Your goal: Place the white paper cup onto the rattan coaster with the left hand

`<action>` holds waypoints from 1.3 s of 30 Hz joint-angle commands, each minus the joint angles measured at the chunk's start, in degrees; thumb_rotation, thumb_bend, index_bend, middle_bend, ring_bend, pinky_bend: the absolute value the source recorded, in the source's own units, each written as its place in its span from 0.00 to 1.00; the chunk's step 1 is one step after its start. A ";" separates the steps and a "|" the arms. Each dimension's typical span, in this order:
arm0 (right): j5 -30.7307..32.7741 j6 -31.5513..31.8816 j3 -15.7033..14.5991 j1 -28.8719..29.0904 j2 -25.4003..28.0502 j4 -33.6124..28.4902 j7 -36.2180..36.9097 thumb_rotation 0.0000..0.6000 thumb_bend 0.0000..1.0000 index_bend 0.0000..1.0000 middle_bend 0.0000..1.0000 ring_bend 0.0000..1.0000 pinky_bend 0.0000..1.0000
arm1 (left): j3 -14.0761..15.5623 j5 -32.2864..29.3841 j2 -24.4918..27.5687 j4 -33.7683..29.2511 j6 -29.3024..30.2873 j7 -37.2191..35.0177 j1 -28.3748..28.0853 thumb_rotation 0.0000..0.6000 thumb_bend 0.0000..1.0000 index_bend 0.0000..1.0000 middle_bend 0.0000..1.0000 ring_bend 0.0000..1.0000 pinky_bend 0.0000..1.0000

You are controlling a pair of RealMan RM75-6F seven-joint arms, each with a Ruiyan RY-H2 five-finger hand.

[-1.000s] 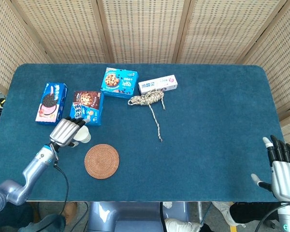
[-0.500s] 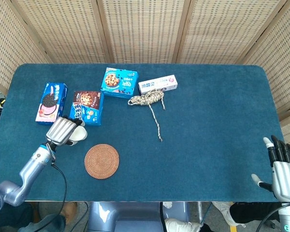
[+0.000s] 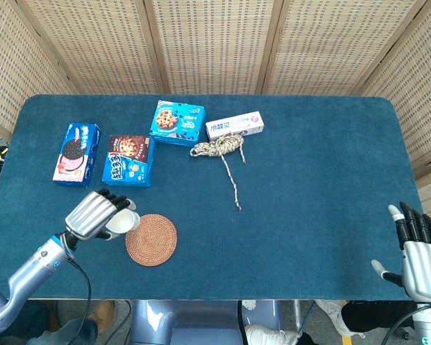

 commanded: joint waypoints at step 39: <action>0.16 0.11 0.02 -0.29 0.89 0.11 1.78 1.00 0.00 0.02 0.00 0.00 0.00 | 0.62 -5.34 -6.37 -2.35 -10.04 8.79 -3.22 1.00 0.00 0.04 0.10 0.11 0.34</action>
